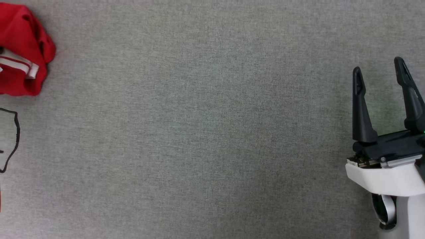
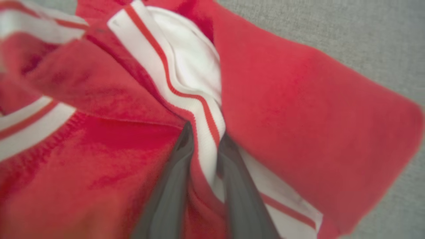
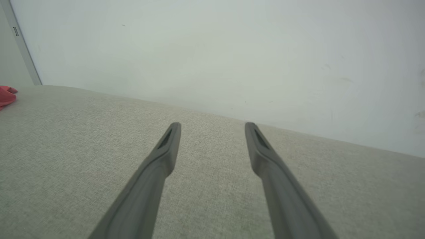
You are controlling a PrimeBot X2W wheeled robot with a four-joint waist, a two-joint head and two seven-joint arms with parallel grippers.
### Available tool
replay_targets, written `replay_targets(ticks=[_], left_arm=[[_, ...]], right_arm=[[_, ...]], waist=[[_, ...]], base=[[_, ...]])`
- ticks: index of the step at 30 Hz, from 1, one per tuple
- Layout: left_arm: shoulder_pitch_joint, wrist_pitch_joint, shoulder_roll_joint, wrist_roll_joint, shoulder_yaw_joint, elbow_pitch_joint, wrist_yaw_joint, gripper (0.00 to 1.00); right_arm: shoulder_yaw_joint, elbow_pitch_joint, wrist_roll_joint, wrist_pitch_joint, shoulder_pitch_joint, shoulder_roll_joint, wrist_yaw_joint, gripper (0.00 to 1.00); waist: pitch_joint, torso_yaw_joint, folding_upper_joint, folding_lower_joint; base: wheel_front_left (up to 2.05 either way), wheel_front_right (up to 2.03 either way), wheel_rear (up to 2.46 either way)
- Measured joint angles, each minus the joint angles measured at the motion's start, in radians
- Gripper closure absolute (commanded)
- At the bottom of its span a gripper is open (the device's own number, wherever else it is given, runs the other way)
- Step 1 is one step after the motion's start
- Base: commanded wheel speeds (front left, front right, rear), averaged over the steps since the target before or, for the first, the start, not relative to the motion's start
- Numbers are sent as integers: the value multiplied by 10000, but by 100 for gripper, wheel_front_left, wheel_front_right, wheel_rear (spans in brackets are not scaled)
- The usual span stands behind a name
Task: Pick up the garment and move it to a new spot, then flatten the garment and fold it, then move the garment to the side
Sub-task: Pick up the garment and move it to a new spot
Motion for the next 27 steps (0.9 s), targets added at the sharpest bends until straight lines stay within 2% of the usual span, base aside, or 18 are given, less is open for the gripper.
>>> replay_targets(ticks=[7, 15, 20, 27], left_arm=[[-338, -1687, 221, 65, -1093, -1131, -2, 100], [-579, -2562, 111, -249, -2951, -2844, -2, 100], [-708, -2759, -500, -345, -3977, -3737, -2, 100], [-516, -2842, -1645, -274, -5685, -4757, -2, 100]], right_arm=[[-63, 336, 182, 2, 248, 42, 0, 0], [-199, 717, 443, 0, 719, 92, 0, 0], [-242, 840, 780, 0, 829, 98, 0, 0], [-290, 957, 1083, 0, 841, 105, 0, 0]], waist=[[-814, 129, 0, 0], [-2149, 240, 0, 0], [-2811, 155, 0, -1], [-3188, -462, 0, -2]], base=[[0, 0, 0], [0, 0, 0], [0, 0, 0], [0, 0, 0]])
